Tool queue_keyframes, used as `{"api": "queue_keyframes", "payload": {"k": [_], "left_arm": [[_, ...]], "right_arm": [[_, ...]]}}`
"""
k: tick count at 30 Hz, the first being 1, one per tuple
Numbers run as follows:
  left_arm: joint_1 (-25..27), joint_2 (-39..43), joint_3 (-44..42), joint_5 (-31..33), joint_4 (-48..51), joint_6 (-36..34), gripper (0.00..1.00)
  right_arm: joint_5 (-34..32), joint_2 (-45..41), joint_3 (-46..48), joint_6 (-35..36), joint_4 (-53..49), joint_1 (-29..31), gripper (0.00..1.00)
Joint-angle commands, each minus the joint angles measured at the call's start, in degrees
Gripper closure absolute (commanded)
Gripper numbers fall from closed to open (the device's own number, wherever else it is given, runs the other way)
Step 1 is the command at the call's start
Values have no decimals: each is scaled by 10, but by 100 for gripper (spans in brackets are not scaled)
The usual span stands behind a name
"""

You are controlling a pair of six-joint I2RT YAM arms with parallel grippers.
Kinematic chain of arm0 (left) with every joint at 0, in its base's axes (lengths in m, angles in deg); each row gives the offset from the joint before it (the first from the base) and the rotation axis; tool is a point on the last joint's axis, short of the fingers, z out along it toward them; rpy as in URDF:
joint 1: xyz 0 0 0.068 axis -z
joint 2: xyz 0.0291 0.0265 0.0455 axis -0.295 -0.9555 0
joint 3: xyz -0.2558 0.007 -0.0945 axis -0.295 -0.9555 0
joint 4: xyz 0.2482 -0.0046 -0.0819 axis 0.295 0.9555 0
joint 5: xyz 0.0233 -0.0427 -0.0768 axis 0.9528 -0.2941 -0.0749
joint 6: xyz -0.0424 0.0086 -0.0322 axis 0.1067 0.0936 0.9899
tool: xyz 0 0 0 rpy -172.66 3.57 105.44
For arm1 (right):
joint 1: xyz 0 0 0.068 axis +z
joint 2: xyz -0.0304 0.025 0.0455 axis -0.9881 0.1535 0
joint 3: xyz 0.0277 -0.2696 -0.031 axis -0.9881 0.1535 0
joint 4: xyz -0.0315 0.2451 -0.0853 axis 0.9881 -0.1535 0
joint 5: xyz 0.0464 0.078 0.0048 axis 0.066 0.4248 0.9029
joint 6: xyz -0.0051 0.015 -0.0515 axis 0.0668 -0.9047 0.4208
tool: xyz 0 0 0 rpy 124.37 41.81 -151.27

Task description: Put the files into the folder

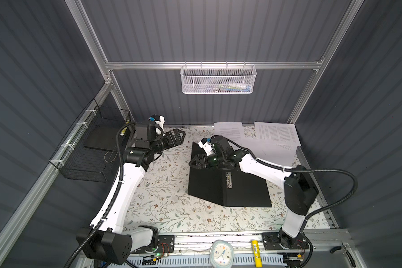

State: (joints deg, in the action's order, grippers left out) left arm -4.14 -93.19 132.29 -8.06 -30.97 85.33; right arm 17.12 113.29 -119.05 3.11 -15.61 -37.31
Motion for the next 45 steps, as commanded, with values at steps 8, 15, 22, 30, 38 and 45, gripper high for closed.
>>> {"api": "queue_keyframes", "payload": {"k": [8,15,22,30,38,45], "left_arm": [[23,-85,-11,-135,5,-30,0],[141,-178,-89,-153,-90,5,0],[163,-241,-160,-172,-148,19,0],[163,-262,-223,-154,-160,5,0],[163,-268,-266,-129,-177,19,0],[163,-276,-299,-115,-193,34,0]], "right_arm": [[34,-178,190,16,7,-104,9],[31,-293,374,10,7,-161,41],[29,-296,449,-2,37,-168,67],[32,-234,451,-4,74,-168,74],[32,-189,430,-7,98,-170,75],[36,-158,419,-18,118,-179,78]]}}
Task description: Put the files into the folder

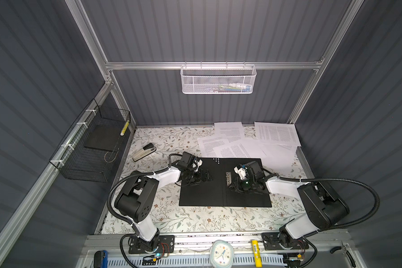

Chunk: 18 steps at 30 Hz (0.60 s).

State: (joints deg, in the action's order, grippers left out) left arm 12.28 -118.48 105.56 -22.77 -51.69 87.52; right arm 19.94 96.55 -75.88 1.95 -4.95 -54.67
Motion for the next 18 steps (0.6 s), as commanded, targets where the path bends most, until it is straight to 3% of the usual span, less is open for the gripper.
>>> {"api": "queue_keyframes", "payload": {"k": [1,18], "left_arm": [[-2,-23,-37,32,10,15,0],[-2,-25,-43,37,4,23,0]], "right_arm": [[11,13,-13,-8,17,-8,79],[27,40,-21,-9,27,-19,90]]}}
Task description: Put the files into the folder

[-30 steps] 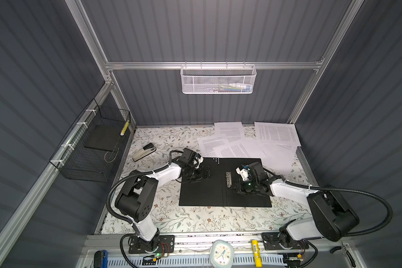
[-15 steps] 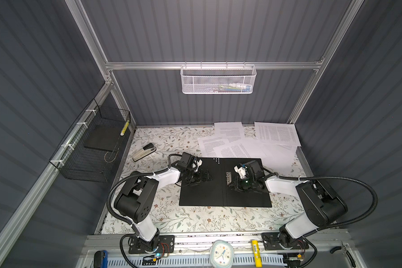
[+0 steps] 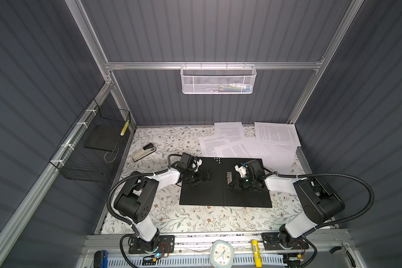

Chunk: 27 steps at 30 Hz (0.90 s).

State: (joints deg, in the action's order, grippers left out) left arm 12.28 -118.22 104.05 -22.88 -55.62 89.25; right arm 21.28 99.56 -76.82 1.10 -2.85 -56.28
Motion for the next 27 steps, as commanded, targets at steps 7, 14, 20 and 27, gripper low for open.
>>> {"api": "queue_keyframes", "payload": {"k": [7,14,20,27], "left_arm": [[-2,-30,-28,47,42,12,0],[-2,-37,-31,70,48,20,0],[-23,-30,-56,95,45,42,0],[-67,13,-100,128,49,60,0]], "right_arm": [[18,15,-10,-3,10,-2,93],[23,30,9,-7,42,-3,99],[40,46,29,-22,95,-3,100],[80,74,26,-84,189,11,100]]}}
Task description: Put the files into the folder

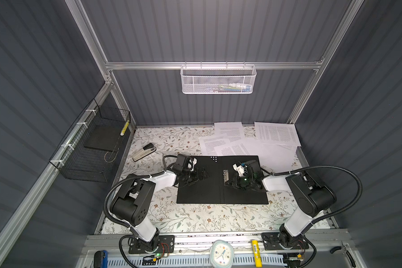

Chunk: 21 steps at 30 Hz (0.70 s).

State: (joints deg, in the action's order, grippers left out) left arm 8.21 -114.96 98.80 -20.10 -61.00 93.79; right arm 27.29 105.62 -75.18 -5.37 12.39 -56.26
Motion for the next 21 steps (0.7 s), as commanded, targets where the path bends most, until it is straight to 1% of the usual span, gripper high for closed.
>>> {"api": "queue_keyframes", "payload": {"k": [1,5,9,14,21], "left_arm": [[-31,-14,-52,104,105,15,0],[-50,5,-70,113,113,14,0],[-52,-2,-70,105,116,1,0],[-58,-18,-68,117,123,-2,0],[-68,-23,-75,130,126,1,0]], "right_arm": [[19,19,4,-22,39,16,100],[-5,42,-21,-14,22,37,100],[-45,54,-24,4,-3,37,100],[-81,54,-18,27,-47,37,100],[-118,88,-1,27,-61,21,100]]}}
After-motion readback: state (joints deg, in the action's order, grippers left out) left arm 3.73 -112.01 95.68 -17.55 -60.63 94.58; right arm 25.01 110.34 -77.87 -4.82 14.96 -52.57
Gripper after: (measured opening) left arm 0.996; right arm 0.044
